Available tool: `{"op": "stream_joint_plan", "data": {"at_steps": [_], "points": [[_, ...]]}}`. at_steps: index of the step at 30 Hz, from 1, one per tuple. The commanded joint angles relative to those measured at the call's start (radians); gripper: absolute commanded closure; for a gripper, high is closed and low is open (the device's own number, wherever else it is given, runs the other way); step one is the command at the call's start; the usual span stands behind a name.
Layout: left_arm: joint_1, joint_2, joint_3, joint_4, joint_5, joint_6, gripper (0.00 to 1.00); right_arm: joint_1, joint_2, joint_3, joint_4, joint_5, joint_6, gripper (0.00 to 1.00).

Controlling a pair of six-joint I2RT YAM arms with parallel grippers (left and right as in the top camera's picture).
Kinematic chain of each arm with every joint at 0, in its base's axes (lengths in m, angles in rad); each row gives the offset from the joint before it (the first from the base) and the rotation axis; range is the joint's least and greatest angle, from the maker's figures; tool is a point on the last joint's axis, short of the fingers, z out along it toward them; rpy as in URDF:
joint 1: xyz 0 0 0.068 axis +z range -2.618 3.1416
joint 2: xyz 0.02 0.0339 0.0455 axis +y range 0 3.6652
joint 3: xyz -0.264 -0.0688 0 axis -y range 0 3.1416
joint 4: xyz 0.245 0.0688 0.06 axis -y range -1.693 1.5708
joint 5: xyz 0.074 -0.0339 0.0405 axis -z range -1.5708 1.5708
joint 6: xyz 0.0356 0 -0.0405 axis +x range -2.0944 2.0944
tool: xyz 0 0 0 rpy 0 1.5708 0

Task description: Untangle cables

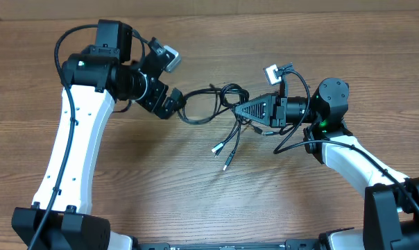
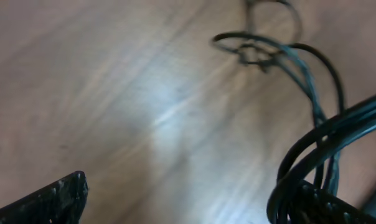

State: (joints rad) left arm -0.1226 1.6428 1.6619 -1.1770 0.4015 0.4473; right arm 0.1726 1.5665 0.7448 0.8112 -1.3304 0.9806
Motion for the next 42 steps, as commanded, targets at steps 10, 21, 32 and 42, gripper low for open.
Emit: {"op": "stream_joint_plan", "data": {"at_steps": [10,21,32,42], "points": [[0.005,0.023,-0.008,0.092,-0.332,-0.029,0.0,0.003,-0.001,0.003,0.003,-0.002,0.014,0.96],[0.005,-0.089,0.109,0.09,0.267,0.134,0.0,0.002,-0.001,0.003,0.003,0.052,0.014,0.96],[0.004,-0.142,0.109,-0.043,0.492,0.365,0.0,0.002,-0.001,0.003,0.003,0.058,0.014,0.96],[-0.041,-0.121,0.101,-0.095,0.658,0.377,0.0,0.031,-0.001,0.003,0.004,0.051,0.013,0.96]]}}
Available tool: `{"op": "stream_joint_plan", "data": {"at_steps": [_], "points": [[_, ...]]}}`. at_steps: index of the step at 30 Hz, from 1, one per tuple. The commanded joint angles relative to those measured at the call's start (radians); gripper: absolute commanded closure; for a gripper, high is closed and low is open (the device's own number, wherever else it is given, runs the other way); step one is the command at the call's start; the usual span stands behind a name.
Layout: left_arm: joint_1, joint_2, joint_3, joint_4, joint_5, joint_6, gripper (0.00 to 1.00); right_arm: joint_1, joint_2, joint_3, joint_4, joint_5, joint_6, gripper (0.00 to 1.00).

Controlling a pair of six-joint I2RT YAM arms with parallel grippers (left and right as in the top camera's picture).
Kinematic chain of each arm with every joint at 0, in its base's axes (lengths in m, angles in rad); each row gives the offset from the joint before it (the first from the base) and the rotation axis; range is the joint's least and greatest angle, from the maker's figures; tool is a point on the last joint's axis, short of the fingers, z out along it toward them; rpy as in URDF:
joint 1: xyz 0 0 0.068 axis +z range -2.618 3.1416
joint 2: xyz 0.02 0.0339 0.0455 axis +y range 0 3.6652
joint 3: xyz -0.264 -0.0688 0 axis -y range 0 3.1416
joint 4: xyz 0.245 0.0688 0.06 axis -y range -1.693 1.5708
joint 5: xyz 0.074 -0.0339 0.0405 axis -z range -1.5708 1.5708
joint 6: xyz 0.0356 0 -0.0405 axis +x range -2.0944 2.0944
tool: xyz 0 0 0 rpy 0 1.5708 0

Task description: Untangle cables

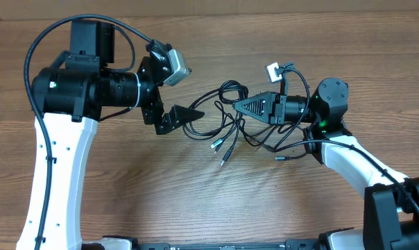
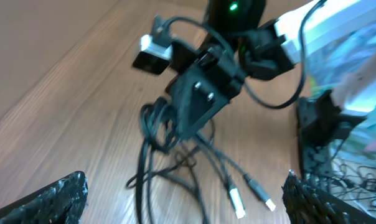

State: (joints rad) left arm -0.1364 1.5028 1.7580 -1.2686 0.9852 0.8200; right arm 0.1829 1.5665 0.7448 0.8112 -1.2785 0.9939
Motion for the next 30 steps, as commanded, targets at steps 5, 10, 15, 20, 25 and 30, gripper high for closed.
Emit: {"op": "stream_joint_plan", "data": {"at_steps": [5,10,15,20,25,30], "points": [[-0.074,0.027,-0.039,-0.042,0.064,-0.021,0.0,0.039,-0.001,0.003,0.006,0.002,-0.003,0.96],[-0.083,0.027,-0.074,-0.039,0.049,-0.079,0.0,0.042,-0.001,0.003,0.006,0.002,-0.003,0.96],[-0.083,0.027,-0.076,-0.013,-0.077,-0.239,0.0,0.042,-0.001,0.003,0.007,0.009,-0.007,0.96],[-0.083,0.029,-0.076,-0.003,-0.161,-0.359,0.0,0.042,-0.001,0.003,0.007,0.022,-0.006,0.96],[-0.105,0.029,-0.076,-0.003,-0.114,-0.37,0.0,0.042,-0.001,0.003,0.006,0.021,-0.006,0.96],[-0.122,0.029,-0.076,-0.008,-0.109,-0.425,0.01,0.042,-0.001,0.003,0.006,0.021,-0.006,0.96]]}}
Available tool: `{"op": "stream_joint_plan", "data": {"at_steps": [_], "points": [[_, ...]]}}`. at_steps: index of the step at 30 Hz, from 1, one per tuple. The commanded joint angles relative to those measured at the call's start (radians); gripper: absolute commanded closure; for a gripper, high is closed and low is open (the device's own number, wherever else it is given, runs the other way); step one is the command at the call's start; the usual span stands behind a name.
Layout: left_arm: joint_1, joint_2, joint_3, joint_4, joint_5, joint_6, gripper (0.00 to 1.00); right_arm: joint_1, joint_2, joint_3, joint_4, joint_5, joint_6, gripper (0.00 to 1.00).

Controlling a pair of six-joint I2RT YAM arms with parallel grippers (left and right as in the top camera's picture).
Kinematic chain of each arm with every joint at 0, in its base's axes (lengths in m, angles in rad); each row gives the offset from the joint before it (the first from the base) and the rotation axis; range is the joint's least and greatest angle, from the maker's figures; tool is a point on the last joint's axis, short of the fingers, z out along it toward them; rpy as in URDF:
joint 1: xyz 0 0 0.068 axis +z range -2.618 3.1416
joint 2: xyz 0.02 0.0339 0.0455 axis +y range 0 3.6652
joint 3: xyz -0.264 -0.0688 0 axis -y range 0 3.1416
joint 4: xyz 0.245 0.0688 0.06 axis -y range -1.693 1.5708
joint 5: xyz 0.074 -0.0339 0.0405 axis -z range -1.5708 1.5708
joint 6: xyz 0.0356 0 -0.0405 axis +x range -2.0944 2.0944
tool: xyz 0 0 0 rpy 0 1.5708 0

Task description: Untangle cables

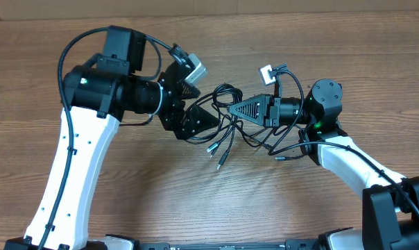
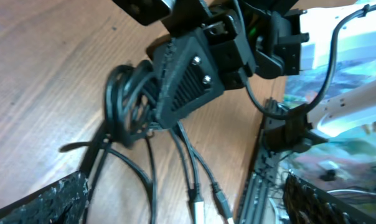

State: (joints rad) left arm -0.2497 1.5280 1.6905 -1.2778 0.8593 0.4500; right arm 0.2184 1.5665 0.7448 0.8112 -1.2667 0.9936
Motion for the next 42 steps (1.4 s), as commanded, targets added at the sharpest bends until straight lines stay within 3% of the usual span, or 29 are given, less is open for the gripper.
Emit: {"op": "stream_joint_plan", "data": {"at_steps": [1,13,20,34,37,42], "points": [[-0.009,0.003,-0.009,0.018,0.025,-0.055,0.0,0.007,-0.001,0.003,0.006,0.009,-0.005,0.96],[-0.026,0.031,-0.01,0.052,0.019,-0.2,0.0,0.007,-0.001,0.003,0.003,0.017,-0.006,0.96],[-0.051,0.135,-0.013,0.055,0.006,-0.301,0.0,0.013,-0.001,0.003,0.003,0.017,-0.005,0.96],[-0.052,0.161,-0.013,0.109,0.029,-0.362,0.0,0.013,-0.001,0.003,0.003,0.017,-0.006,0.96],[-0.052,0.161,-0.013,0.141,0.029,-0.387,0.18,0.013,-0.001,0.003,0.003,0.016,-0.006,0.96],[-0.053,0.161,-0.013,0.179,0.029,-0.406,0.27,0.013,-0.001,0.003,0.003,0.017,-0.006,0.96]]}}
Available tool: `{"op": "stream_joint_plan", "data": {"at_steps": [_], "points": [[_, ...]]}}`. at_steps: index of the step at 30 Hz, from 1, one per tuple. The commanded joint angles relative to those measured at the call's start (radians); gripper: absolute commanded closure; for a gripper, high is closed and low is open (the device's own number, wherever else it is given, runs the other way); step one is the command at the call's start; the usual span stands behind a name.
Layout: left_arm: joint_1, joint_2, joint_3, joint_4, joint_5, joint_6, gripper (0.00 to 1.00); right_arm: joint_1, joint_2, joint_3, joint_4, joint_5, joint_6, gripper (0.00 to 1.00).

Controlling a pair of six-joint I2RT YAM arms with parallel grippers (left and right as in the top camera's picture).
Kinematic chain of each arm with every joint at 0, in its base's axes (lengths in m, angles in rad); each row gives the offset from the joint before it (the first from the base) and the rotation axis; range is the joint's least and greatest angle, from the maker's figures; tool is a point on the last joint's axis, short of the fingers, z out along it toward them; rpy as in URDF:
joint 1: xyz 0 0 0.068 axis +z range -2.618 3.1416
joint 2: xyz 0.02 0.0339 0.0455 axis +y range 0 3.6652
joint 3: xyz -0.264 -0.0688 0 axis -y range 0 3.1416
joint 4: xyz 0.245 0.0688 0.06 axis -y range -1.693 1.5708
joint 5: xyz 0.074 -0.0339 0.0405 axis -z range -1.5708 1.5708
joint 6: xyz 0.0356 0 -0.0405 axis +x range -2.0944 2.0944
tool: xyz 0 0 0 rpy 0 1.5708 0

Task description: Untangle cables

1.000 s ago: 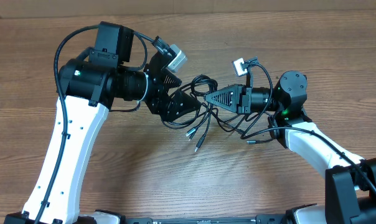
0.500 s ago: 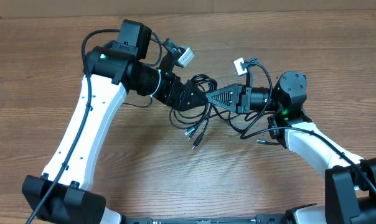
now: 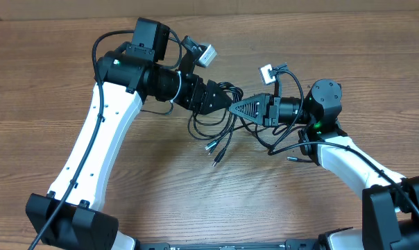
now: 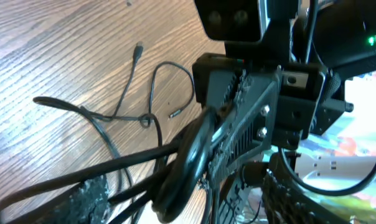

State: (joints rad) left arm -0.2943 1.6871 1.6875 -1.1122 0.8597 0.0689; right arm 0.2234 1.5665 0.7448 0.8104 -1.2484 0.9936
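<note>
A tangle of black cables (image 3: 220, 114) hangs between the two grippers over the wooden table, and its plug ends (image 3: 214, 148) trail down toward the front. My right gripper (image 3: 238, 107) is shut on the bundle's loops from the right. My left gripper (image 3: 227, 99) has come in from the left and meets the right one tip to tip. In the left wrist view my left gripper (image 4: 182, 208) is open, a thick cable loop (image 4: 191, 155) lies between its fingers (image 4: 88, 199), and the right gripper's fingers (image 4: 250, 118) fill the view just beyond.
A thin cable with a small knot (image 4: 145, 119) lies flat on the wooden table (image 3: 126, 180). A cable loop and a plug (image 3: 293, 158) lie under the right arm. The right wrist's camera lead (image 3: 282, 73) arches above that gripper.
My left gripper moved right and up, from below-left of the tangle to right against it, fingers now either side of a loop. The right gripper kept its hold and place.
First my left gripper was at the cables' left end, with the bundle stretched toward the right gripper. Then it stood open and apart from the cables. It later pointed at the tangle from lower left, and now straddles a loop beside the right gripper.
</note>
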Motion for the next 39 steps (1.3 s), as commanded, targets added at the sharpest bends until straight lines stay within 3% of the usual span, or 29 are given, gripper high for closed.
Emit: {"op": "stream_joint_plan", "data": {"at_steps": [1,6,13,27,30,32,33,34,35,37,39], "points": [[-0.008,0.002,-0.01,0.014,0.028,-0.025,0.31,0.008,-0.001,0.003,0.004,-0.002,-0.006,0.96],[-0.01,0.002,-0.01,0.014,0.028,-0.025,0.47,0.008,-0.001,0.003,0.004,-0.002,-0.006,0.96],[-0.01,0.002,-0.01,0.023,0.027,-0.03,0.53,0.008,-0.001,0.003,0.004,-0.002,-0.006,0.96],[-0.027,0.002,-0.01,0.055,0.02,-0.05,0.95,0.008,-0.001,0.003,0.004,-0.002,-0.006,0.96],[-0.027,0.002,-0.01,0.055,0.02,-0.05,0.96,0.008,-0.001,0.003,0.004,-0.002,-0.006,0.96],[-0.027,0.002,-0.01,0.055,0.02,-0.05,0.91,0.008,-0.001,0.003,0.004,-0.002,-0.006,0.96],[-0.027,0.002,-0.01,0.055,0.02,-0.05,0.85,0.008,-0.001,0.003,0.004,-0.002,-0.006,0.96],[-0.027,0.002,-0.01,0.053,0.02,-0.05,0.68,0.008,-0.001,0.003,0.004,-0.002,-0.006,0.96],[-0.027,0.002,-0.01,0.05,0.019,-0.05,0.59,0.008,-0.001,0.003,0.004,-0.002,-0.006,0.96],[-0.027,0.002,-0.01,0.043,0.01,-0.05,0.5,0.008,-0.001,0.003,0.004,-0.002,-0.006,0.96],[-0.027,0.002,-0.01,0.031,-0.031,-0.051,0.5,0.008,-0.001,0.003,0.004,-0.002,-0.006,0.96]]}}
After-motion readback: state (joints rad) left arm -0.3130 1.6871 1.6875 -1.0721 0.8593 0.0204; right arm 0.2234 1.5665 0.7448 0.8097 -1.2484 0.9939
